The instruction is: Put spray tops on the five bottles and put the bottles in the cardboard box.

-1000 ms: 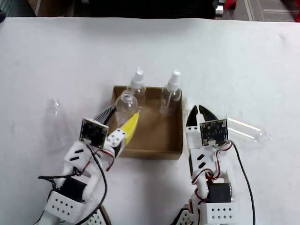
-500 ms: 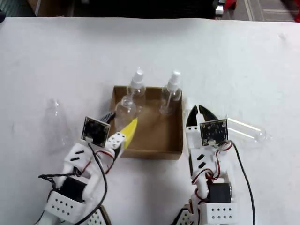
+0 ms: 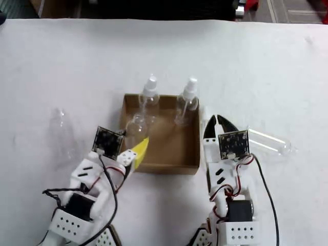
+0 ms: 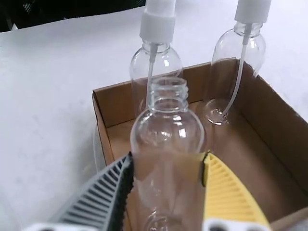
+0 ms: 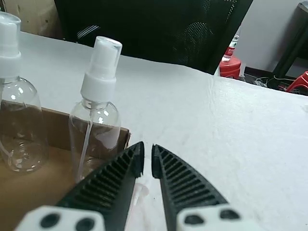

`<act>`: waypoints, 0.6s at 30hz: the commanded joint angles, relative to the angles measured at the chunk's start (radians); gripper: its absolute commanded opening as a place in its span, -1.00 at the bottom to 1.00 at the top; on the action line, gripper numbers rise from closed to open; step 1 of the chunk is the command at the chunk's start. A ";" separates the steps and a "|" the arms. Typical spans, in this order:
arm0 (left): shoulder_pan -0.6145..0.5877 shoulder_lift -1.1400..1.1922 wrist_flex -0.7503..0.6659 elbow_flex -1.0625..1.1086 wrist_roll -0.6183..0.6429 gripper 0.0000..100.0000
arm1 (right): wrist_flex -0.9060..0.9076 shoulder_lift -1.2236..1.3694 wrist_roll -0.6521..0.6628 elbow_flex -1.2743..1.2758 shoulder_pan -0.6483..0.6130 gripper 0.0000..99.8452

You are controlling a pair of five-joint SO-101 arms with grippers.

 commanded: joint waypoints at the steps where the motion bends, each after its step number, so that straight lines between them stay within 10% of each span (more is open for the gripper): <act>1: 0.013 -0.024 0.025 -0.011 0.057 -0.66 | -0.001 -0.008 0.011 0.023 -0.007 -0.97; 18: 0.004 -0.025 0.267 -0.121 0.114 -0.51 | -0.005 -0.010 0.011 0.023 -0.005 -0.97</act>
